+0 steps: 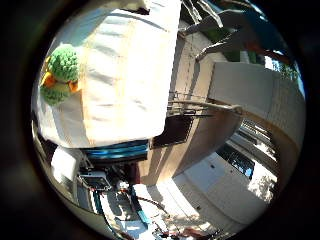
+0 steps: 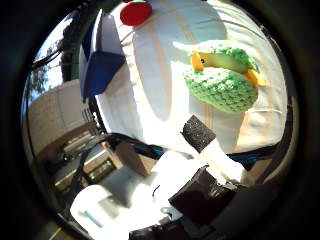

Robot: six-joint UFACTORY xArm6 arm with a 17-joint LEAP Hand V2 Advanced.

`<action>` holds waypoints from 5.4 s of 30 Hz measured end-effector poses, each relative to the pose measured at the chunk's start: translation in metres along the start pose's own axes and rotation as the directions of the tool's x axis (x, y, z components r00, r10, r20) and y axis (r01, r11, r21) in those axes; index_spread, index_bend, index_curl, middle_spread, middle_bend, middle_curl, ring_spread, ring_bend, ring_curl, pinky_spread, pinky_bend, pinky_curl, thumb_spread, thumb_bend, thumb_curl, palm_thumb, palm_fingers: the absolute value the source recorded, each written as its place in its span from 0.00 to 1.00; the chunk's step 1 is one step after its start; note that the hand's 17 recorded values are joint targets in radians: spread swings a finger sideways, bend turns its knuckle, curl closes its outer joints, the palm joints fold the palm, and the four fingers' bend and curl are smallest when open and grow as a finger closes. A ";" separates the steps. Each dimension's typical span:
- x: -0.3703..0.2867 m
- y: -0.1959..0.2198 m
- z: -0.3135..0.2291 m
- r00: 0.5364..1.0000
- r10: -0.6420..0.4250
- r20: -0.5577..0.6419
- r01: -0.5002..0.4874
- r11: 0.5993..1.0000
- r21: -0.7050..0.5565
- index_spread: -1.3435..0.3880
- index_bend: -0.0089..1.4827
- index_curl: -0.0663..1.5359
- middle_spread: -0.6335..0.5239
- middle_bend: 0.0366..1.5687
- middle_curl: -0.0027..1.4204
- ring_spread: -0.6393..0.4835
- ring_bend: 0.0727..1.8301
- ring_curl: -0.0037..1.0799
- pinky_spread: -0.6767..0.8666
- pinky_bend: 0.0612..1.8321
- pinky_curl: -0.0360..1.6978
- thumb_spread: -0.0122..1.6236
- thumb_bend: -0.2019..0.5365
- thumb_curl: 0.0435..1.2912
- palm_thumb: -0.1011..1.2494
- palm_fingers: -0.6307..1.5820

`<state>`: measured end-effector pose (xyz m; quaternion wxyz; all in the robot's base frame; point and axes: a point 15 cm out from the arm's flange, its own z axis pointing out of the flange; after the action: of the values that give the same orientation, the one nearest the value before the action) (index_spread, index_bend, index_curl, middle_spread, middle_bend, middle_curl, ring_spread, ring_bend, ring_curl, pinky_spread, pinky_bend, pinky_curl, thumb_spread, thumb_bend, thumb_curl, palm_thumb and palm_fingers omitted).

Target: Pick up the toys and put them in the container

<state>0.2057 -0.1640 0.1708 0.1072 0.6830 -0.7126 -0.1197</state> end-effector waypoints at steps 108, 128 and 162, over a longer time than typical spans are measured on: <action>-0.125 -0.175 -0.068 0.936 -0.335 -0.112 0.324 0.940 -0.102 0.65 0.12 0.19 0.62 0.09 0.22 0.81 0.19 0.30 0.72 0.26 0.21 0.69 0.25 0.26 0.62 0.31; -0.129 -0.180 -0.089 0.931 -0.332 -0.149 0.331 0.943 -0.029 0.49 0.15 0.07 0.39 0.58 0.53 0.58 0.70 0.65 0.67 0.57 0.35 0.67 0.28 0.35 0.78 0.72; -0.340 -0.135 -0.199 0.831 -0.546 0.104 0.547 0.837 0.022 0.19 0.55 0.04 0.31 0.70 0.81 0.47 0.80 0.78 0.55 0.76 0.60 0.75 0.22 0.45 0.71 0.63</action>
<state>0.4120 0.1653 0.3206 0.0337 0.8502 -0.4918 -0.1847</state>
